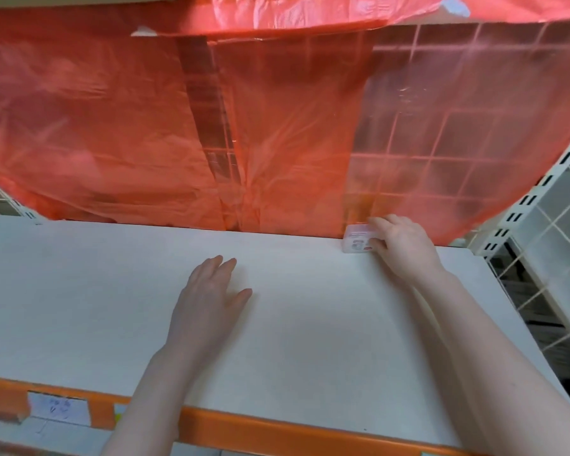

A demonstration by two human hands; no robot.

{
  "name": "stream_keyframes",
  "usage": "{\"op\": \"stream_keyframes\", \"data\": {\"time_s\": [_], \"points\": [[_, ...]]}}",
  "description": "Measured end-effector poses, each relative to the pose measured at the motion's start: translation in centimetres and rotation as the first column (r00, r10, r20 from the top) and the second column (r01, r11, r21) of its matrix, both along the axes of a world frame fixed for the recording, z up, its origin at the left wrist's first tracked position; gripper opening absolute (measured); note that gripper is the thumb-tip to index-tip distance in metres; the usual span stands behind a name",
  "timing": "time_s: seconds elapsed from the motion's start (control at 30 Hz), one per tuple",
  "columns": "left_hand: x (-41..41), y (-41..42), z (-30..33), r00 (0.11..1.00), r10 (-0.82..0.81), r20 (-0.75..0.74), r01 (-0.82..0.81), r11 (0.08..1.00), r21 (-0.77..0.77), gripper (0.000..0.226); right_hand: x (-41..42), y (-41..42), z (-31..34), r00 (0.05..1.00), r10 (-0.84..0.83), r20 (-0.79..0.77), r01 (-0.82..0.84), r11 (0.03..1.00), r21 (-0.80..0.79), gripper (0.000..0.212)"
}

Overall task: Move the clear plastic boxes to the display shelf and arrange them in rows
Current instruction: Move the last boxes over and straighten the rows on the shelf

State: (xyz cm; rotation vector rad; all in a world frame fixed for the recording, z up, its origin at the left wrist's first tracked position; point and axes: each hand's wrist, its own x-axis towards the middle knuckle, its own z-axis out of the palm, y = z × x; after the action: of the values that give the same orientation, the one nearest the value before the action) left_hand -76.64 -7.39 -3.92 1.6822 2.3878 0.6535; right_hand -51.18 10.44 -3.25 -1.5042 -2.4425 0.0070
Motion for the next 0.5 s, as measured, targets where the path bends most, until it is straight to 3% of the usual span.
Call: {"op": "stream_keyframes", "data": {"time_s": [0.2, 0.5], "points": [[-0.7, 0.2, 0.1, 1.0, 0.01, 0.009, -0.01, 1.0, 0.018, 0.058, -0.4, -0.2, 0.7, 0.999, 0.031, 0.033, -0.029, 0.998, -0.057, 0.024], [-0.9, 1.3, 0.3, 0.999, -0.043, 0.027, 0.042, 0.999, 0.025, 0.058, -0.3, -2.2, 1.3, 0.989, 0.046, -0.138, -0.082, 0.959, -0.272, 0.028]]}}
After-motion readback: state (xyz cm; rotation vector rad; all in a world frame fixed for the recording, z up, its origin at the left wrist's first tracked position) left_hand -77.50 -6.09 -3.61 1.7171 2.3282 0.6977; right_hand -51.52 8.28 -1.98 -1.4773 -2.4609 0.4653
